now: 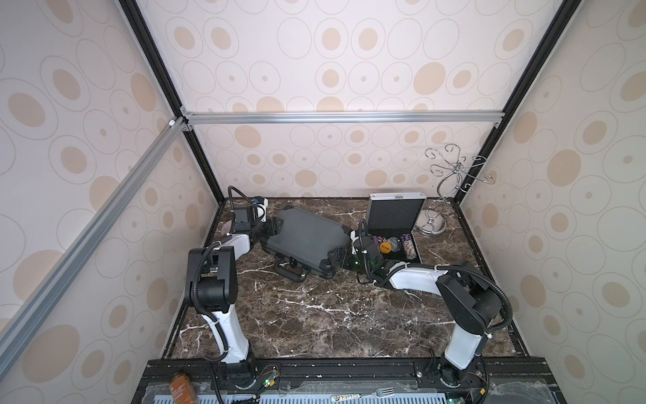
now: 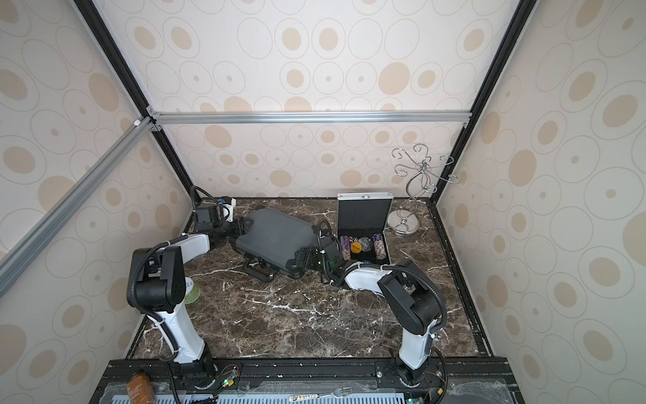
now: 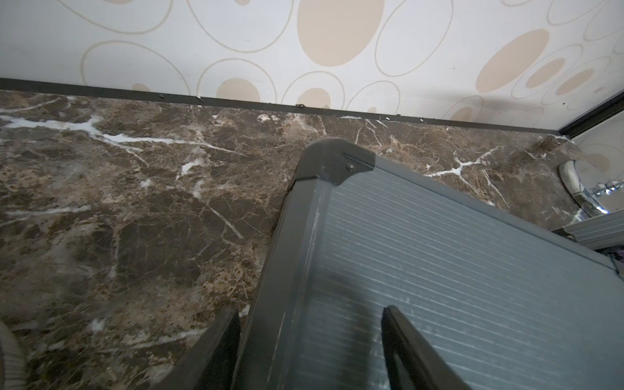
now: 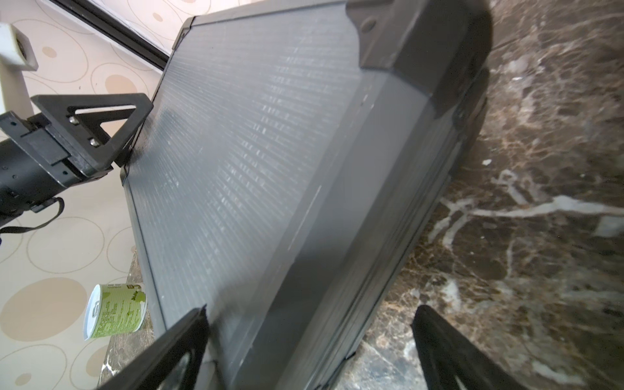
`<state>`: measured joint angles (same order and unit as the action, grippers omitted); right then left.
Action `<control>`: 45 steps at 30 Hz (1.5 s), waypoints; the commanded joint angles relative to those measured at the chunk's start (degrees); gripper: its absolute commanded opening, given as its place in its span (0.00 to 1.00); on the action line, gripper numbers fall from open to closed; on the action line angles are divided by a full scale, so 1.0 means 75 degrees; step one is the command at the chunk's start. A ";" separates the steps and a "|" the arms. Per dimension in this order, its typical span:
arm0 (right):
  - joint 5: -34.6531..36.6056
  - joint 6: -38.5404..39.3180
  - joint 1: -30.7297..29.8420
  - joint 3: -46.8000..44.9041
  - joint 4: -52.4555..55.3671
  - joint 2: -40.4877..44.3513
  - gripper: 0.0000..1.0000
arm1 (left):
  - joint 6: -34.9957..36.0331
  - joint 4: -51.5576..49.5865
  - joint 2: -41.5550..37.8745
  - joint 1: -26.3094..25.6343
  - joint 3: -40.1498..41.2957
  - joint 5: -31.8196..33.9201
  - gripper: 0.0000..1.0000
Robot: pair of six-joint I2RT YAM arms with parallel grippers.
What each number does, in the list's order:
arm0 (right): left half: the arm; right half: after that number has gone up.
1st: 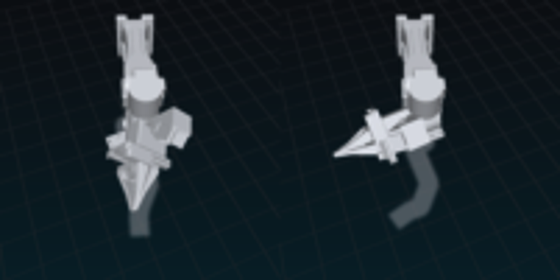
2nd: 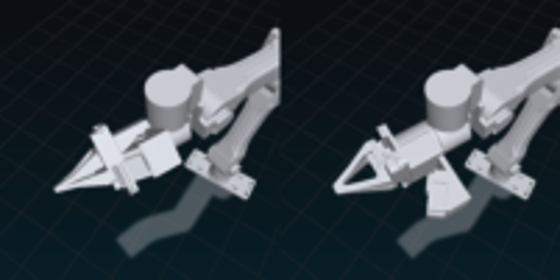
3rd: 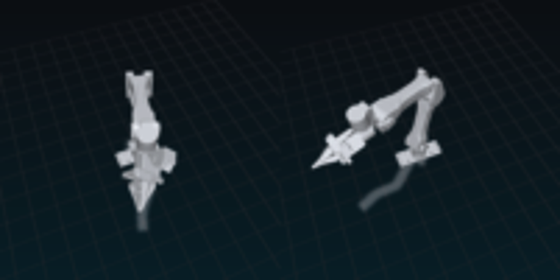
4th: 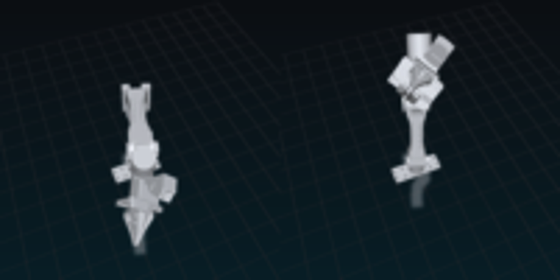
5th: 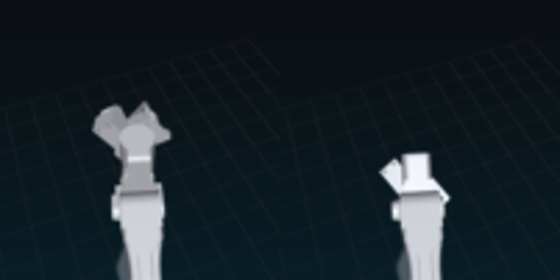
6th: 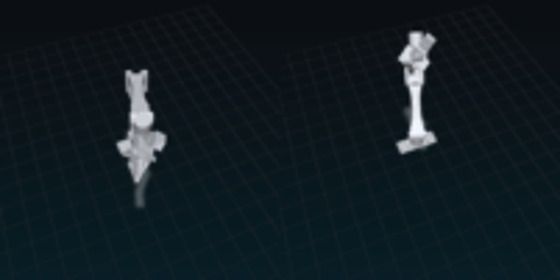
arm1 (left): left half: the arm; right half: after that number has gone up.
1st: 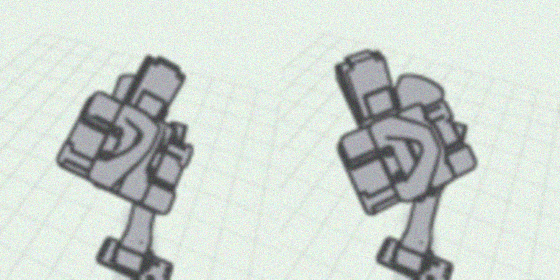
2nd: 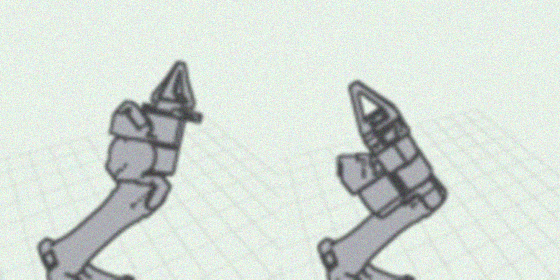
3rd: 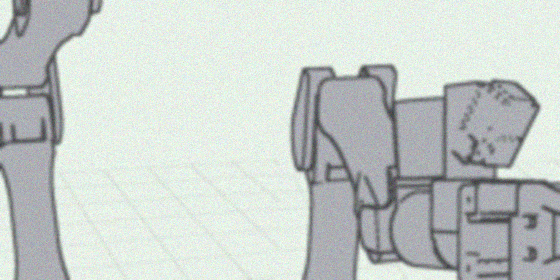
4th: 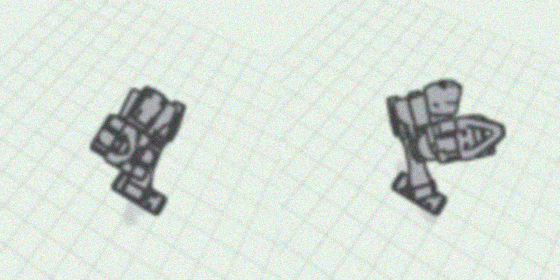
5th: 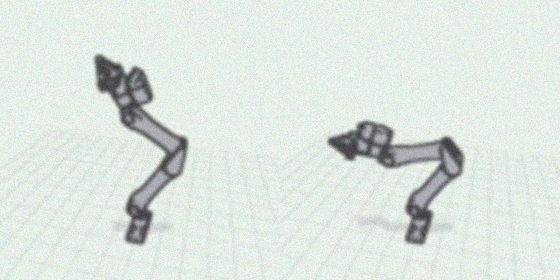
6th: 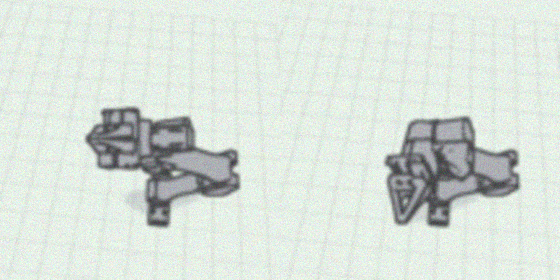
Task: Open the poker set cases
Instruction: Adjust the poker set case at the center of the board.
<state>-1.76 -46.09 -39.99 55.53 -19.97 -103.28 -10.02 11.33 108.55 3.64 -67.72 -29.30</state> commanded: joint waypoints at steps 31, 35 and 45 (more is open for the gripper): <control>-0.0496 0.0315 0.0421 0.1688 0.1037 -0.1076 0.90 | -0.0573 -0.0948 -0.0002 -0.0451 0.0896 -0.0535 0.54; -0.0567 0.0377 0.0427 0.1924 0.1178 -0.1203 0.89 | -0.0635 -0.0944 0.0040 -0.0529 0.1008 -0.0535 0.52; -0.0872 0.0263 0.0454 0.2900 0.1469 -0.1917 0.83 | -0.0680 -0.0994 0.0071 -0.0682 0.1216 -0.0494 0.50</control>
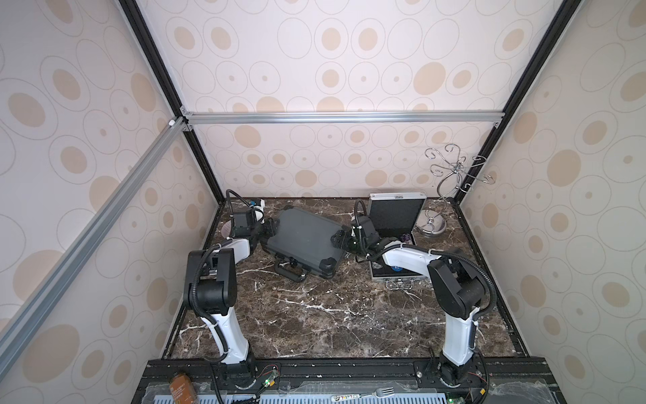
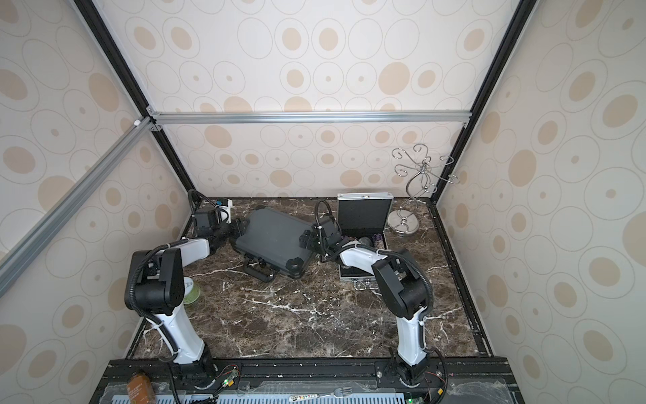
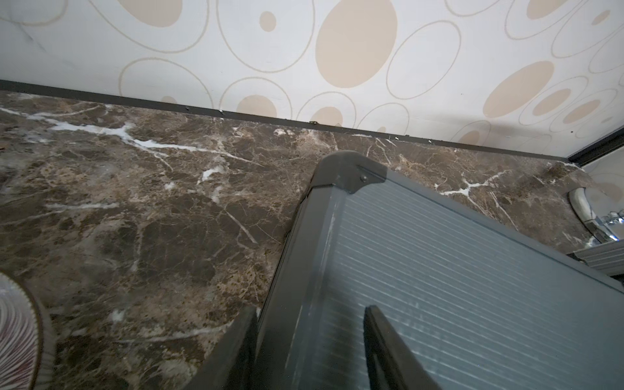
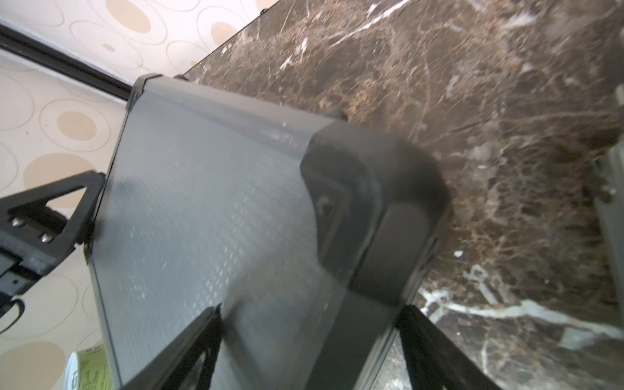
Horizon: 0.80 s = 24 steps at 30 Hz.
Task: Open the poker set cases
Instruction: Adjust the poker set case at the center of the board.
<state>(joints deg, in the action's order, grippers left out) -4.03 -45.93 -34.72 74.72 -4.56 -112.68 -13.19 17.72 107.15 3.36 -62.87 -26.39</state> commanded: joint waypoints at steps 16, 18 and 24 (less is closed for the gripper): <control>-0.0891 0.0274 -0.0246 0.1702 -0.0162 -0.1416 0.77 | -0.0382 -0.1762 -0.0010 -0.1082 0.0890 -0.1177 0.50; -0.0898 0.0312 -0.0240 0.1696 -0.0134 -0.1387 0.77 | -0.0500 -0.1556 -0.0100 -0.1147 0.1073 -0.1240 0.50; -0.0681 0.0449 -0.0215 0.1632 0.0030 -0.1278 0.81 | -0.0651 -0.1322 -0.0183 -0.1180 0.1479 -0.1155 0.50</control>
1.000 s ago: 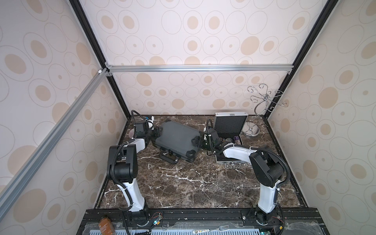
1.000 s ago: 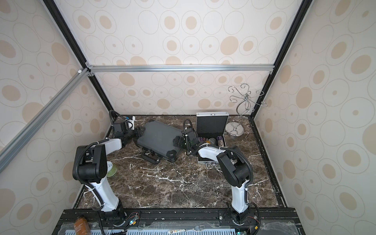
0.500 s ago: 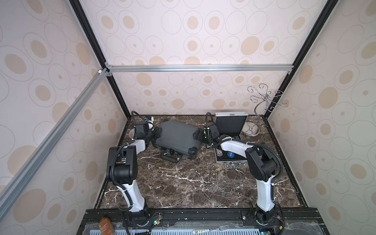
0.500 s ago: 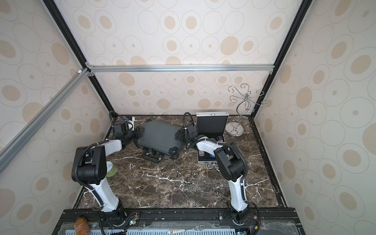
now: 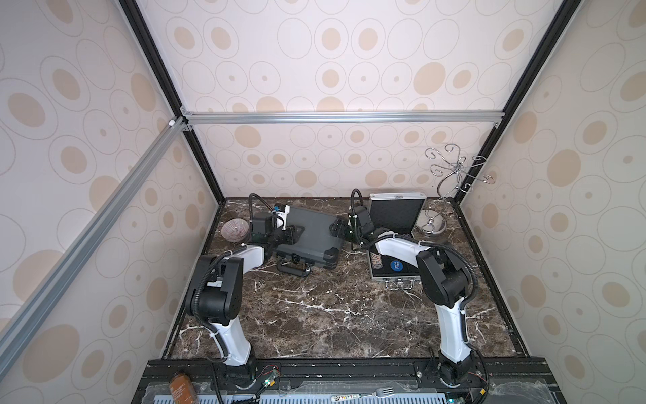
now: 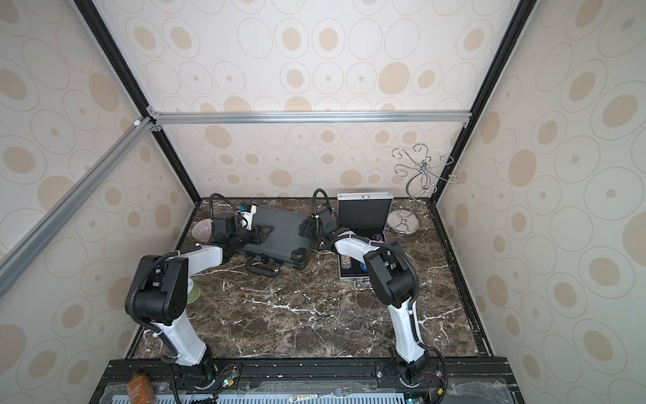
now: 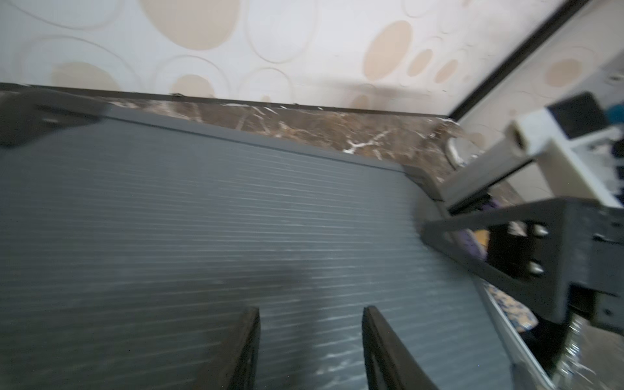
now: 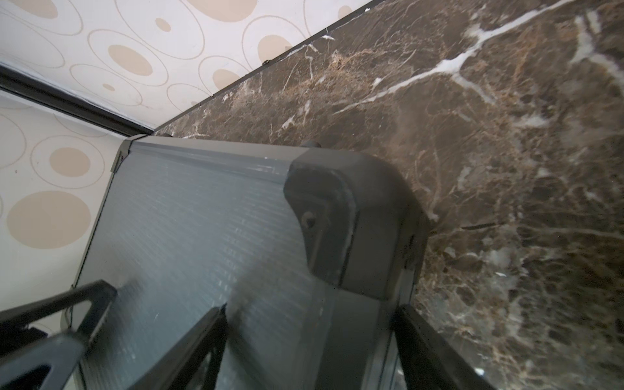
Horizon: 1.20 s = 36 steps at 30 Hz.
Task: Open the poker set cases
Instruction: Adjust the poker set case at the center of the board.
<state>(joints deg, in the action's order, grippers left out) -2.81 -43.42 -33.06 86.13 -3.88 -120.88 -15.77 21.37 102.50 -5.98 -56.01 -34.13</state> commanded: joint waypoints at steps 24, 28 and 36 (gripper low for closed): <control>-0.0372 0.0731 -0.0402 -0.1089 -0.0329 0.1044 0.99 | -0.0514 -0.1031 -0.0953 0.0106 0.0363 0.1801 0.81; -0.0404 0.0641 -0.0413 -0.1370 -0.0431 0.1267 0.99 | -0.0467 -0.1033 -0.1413 0.0106 0.0447 0.2821 0.92; -0.0778 0.0168 -0.0505 -0.1550 -0.0179 0.1445 0.99 | -0.0058 -0.1522 -0.1594 0.0181 0.0278 0.4735 1.00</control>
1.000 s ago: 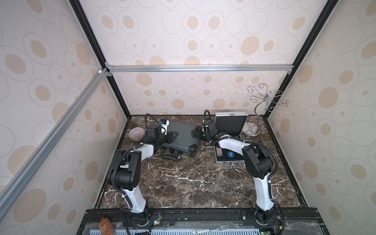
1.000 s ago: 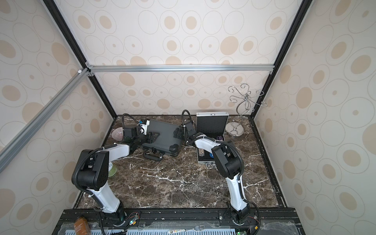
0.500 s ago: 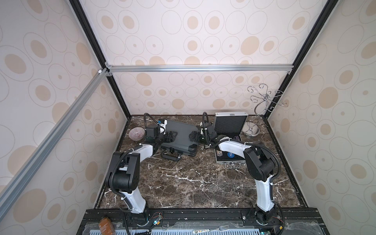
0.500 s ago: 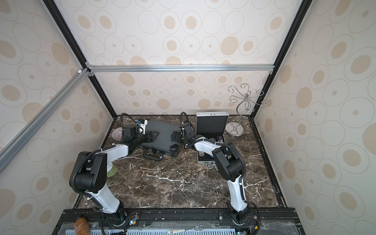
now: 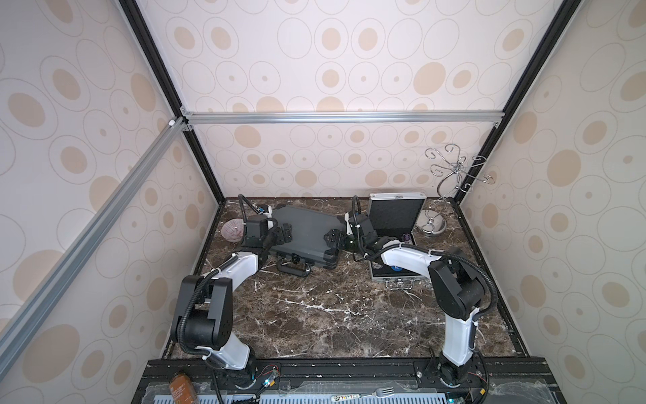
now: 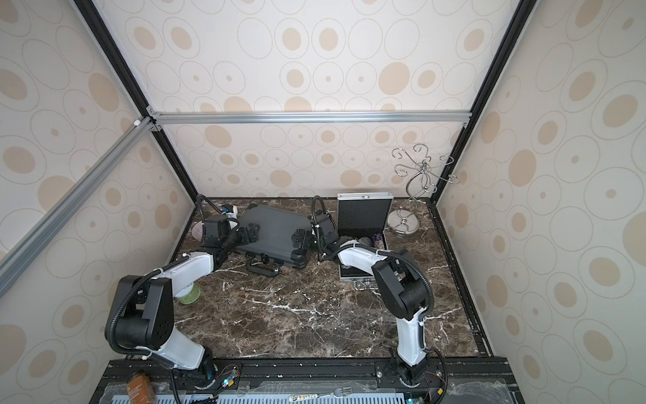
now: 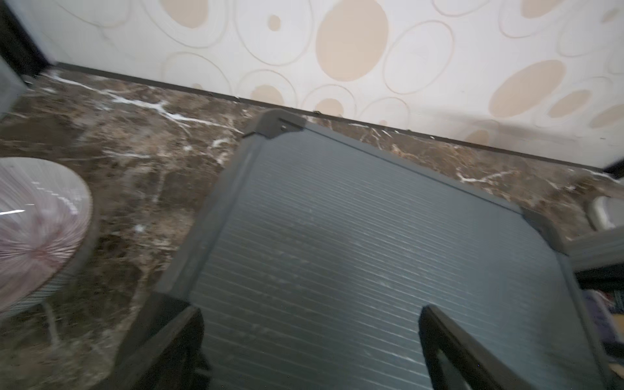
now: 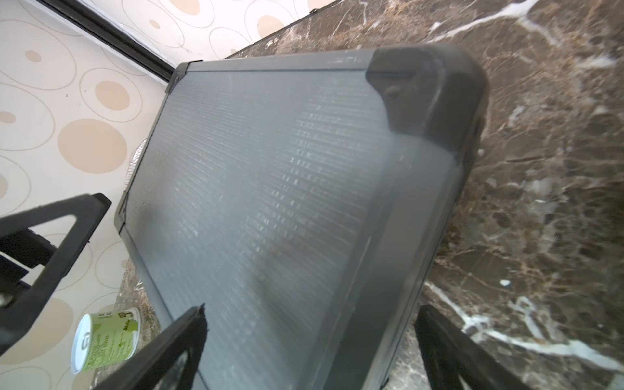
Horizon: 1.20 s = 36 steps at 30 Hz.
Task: Open the poker set cases
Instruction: Adjust the poker set case at the center of the board.
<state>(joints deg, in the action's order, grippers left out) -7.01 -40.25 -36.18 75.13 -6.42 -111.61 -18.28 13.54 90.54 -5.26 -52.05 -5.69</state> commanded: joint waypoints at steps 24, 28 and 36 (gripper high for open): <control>-0.1043 -0.0475 -0.0255 0.0428 0.1480 -0.0135 1.00 | 0.1710 -0.2774 0.1508 0.0824 -0.1779 -0.1449 0.95; -0.1179 -0.0458 -0.0242 0.0668 0.1605 -0.0294 1.00 | 0.1781 -0.3006 0.1619 0.0827 -0.1833 -0.1572 0.94; -0.1298 -0.0481 -0.0041 0.0777 0.1589 -0.0330 0.98 | 0.1752 -0.3557 0.1858 0.0824 -0.1673 -0.2565 0.83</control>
<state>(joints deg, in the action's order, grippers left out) -15.25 -43.99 -36.93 79.35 5.91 -112.97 -6.92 -3.75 101.54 2.28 -66.11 -18.61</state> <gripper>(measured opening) 0.985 0.841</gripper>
